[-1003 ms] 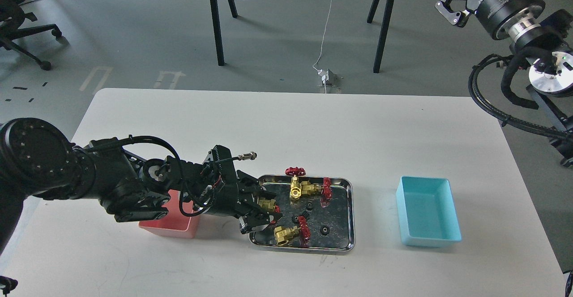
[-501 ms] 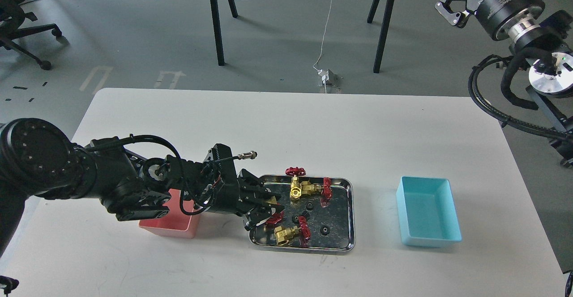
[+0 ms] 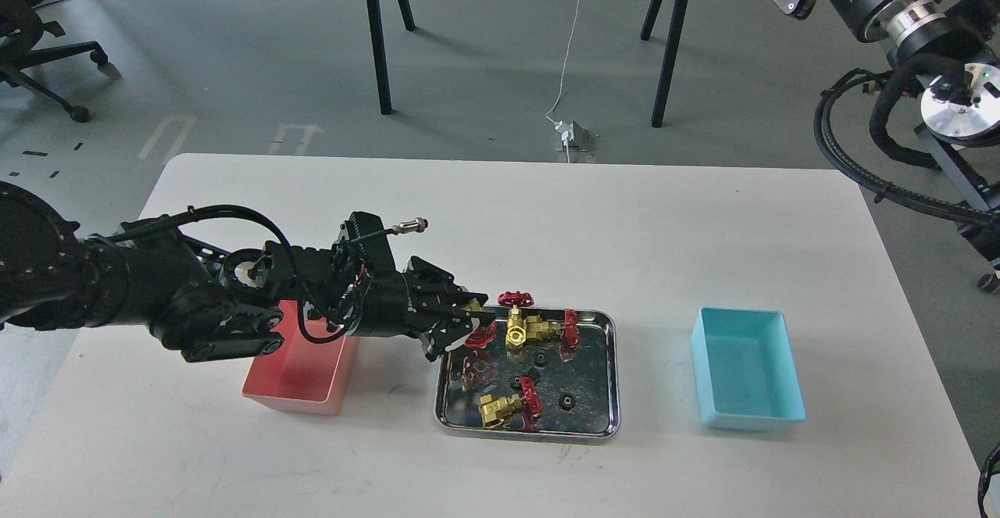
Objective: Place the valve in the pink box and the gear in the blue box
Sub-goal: 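Lift the brass fitting and carry it over the pink box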
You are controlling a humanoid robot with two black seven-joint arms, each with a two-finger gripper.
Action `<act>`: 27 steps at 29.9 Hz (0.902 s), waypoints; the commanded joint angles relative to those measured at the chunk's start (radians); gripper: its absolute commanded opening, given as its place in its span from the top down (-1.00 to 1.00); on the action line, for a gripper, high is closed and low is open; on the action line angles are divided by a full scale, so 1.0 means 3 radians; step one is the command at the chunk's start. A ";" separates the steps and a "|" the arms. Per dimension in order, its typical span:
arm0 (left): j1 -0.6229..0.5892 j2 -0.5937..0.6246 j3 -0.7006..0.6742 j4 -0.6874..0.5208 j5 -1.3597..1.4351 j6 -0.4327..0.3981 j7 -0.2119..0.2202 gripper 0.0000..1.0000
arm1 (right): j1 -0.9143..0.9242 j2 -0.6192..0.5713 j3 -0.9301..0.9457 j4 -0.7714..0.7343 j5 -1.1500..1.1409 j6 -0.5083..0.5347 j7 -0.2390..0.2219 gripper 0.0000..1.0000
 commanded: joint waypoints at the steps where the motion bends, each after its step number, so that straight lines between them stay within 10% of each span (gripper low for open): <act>1: -0.0127 0.0305 -0.0129 -0.0269 -0.0002 -0.0001 0.0000 0.68 | 0.0152 -0.0006 -0.0044 0.0004 0.0000 -0.0117 -0.0006 -0.99; 14: -0.0128 0.1946 -0.0180 -0.1098 0.0606 -0.0001 0.0000 0.67 | 0.0520 0.0030 -0.0223 0.0004 0.0000 -0.0603 -0.0180 -0.99; 27: 0.0425 0.2034 -0.0313 -0.0710 0.0662 -0.0001 0.0000 0.67 | 0.0530 -0.0006 -0.0279 0.0014 0.0005 -0.0603 -0.0185 -0.99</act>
